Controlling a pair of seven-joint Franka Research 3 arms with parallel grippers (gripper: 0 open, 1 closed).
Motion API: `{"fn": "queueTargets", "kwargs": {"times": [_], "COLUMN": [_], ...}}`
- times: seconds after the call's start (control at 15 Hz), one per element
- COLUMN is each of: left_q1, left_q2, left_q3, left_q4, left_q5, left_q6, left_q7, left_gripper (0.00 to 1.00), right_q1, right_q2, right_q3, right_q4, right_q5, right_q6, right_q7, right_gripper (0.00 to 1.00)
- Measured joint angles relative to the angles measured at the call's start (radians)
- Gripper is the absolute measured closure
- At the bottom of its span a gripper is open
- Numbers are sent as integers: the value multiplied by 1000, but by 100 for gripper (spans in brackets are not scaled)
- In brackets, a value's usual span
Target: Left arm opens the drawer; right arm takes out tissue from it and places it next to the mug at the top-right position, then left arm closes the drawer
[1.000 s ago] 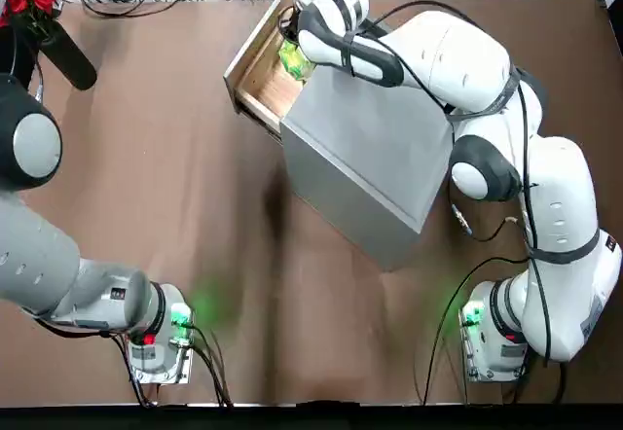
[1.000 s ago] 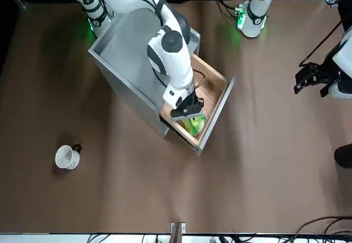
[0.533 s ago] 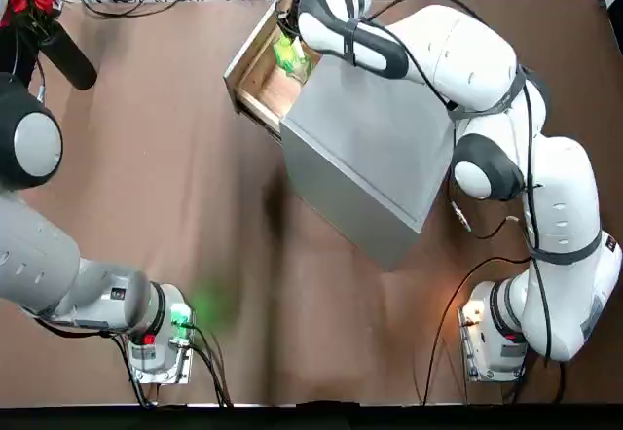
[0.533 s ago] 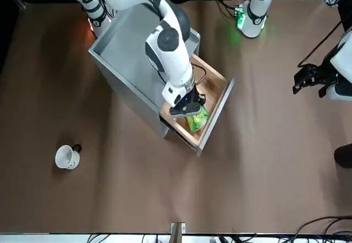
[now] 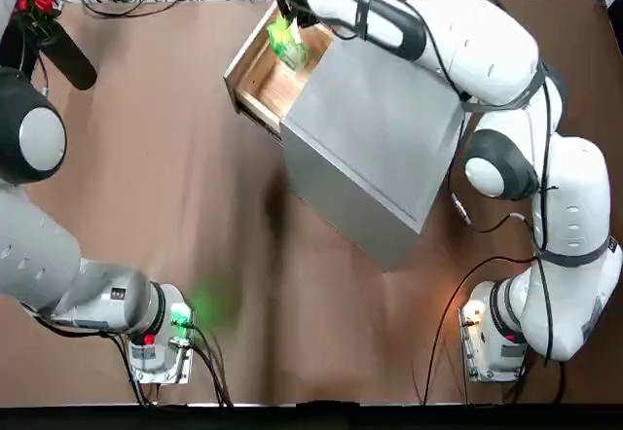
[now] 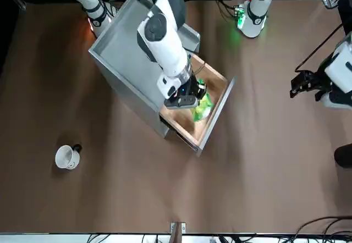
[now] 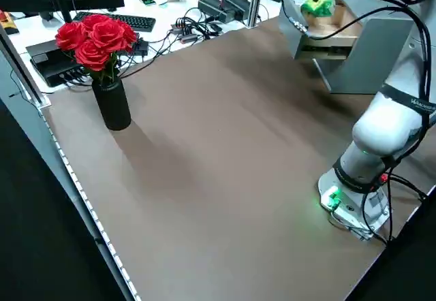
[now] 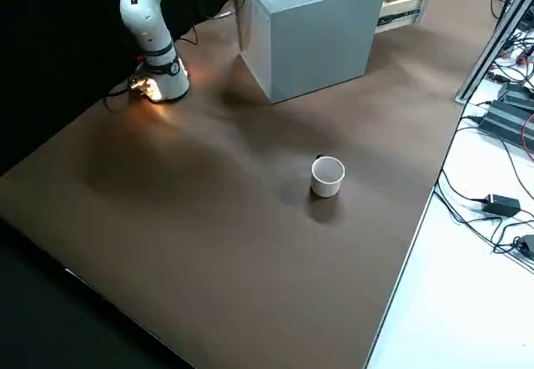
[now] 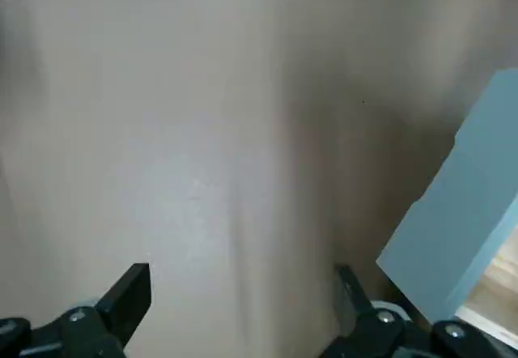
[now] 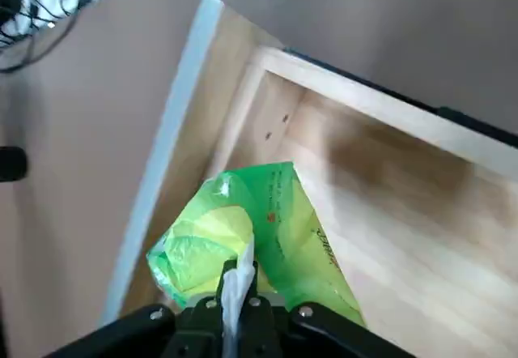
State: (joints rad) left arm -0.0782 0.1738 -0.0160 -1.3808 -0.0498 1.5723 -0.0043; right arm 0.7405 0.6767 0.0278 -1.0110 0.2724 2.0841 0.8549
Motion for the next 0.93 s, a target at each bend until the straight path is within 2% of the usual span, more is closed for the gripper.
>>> {"fn": "queueTargets", "kwargs": {"times": [0.2, 0.6, 0.87, 0.93], "left_q1": [0, -15, -6, 0], "left_q2": [22, 63, 144, 175], "left_q3": [0, -4, -1, 1], "left_q4": [0, -7, -12, -13], "left_q5": [0, -9, -145, -205], "left_q6": [3, -53, -98, -105], "left_q7": [-20, -221, -287, -304], "left_gripper": [3, 60, 96, 99], "right_q1": [-17, -91, -188, -222], "right_q2": [-45, -150, -218, -228], "right_q3": [0, -1, -9, -10], "right_q4": [2, 6, 7, 6], "right_q5": [54, 97, 94, 78], "right_q6": [-6, -36, -58, -62], "right_q7": [10, 59, 64, 58], "right_gripper": [98, 98, 98, 98]}}
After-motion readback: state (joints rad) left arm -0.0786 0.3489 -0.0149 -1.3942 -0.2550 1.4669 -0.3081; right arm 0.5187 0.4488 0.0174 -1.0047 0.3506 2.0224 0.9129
